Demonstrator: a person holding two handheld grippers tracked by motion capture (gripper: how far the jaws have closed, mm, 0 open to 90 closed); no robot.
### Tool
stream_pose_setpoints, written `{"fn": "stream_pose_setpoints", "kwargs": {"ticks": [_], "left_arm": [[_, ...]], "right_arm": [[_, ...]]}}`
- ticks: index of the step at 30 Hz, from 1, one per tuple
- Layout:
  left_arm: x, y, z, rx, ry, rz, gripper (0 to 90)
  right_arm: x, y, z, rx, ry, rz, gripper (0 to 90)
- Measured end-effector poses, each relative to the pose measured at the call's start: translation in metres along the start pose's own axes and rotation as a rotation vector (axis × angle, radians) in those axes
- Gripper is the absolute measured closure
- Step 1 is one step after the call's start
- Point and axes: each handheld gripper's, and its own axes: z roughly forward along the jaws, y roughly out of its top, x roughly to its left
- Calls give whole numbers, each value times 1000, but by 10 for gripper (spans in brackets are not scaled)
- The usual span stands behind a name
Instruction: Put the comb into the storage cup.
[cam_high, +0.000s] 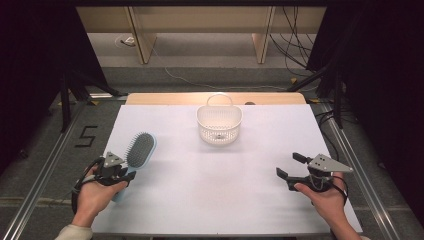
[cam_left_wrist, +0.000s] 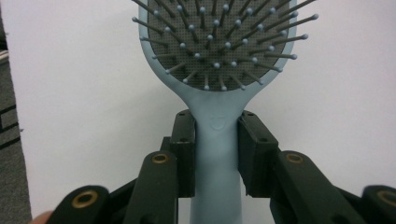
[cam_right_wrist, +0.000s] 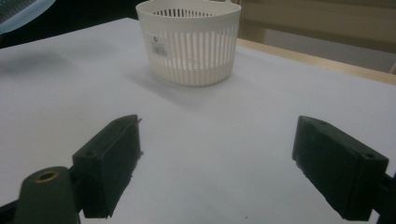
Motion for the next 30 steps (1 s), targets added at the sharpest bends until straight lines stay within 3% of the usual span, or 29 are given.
{"fn": "stream_pose_setpoints", "kwargs": {"ticks": [7,13,22,25,30], "left_arm": [[1,-2,-1,-12,19,3,696],[3,-1,-3,-62,30,-19,696],[3,-1,-3,-102,23,-46,696],[4,0,-5,-135,10,-73,696],[4,1,-6,-167,6,-80,696]], "right_arm": [[0,0,0,0,0,-6,163],[0,0,0,1,-3,-10,163],[0,0,1,-4,-1,-7,163],[0,0,1,-4,-1,-6,163],[0,0,1,-1,-2,-5,163]]}}
